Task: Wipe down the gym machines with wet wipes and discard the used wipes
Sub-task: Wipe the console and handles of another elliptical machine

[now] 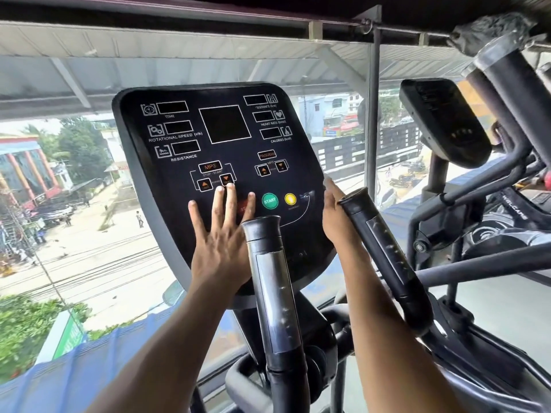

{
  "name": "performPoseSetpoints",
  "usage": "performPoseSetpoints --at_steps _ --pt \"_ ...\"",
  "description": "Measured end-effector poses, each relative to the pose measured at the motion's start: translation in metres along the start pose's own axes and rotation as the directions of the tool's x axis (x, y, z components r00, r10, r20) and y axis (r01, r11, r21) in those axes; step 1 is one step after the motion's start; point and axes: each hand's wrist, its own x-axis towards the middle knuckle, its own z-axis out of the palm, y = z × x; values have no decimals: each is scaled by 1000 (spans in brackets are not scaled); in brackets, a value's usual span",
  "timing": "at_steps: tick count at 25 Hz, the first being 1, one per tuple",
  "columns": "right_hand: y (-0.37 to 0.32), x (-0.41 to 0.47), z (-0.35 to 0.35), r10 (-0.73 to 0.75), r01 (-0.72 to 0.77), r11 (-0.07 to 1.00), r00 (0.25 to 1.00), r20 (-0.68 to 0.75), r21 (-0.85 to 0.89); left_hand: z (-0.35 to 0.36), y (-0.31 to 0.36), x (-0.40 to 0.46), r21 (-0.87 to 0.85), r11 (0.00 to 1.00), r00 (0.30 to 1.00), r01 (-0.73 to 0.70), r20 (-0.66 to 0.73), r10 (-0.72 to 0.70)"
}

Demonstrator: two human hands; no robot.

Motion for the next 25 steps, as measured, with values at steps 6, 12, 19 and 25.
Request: performPoseSetpoints --at_steps 6,12,19,25 --pt "17 -110 16 -142 205 965 933 -331 164 4 -1 1 -23 1000 999 15 -43 -16" --pt "32 -106 11 -60 174 941 930 -362 291 1 -1 -1 -9 1000 999 10 -31 -10" --pt "58 -49 29 476 -349 818 857 -196 458 3 -2 1 -34 999 999 17 -40 -18" --pt "7 -154 30 195 -57 928 918 -346 369 4 -3 2 -48 999 999 19 -41 -21"
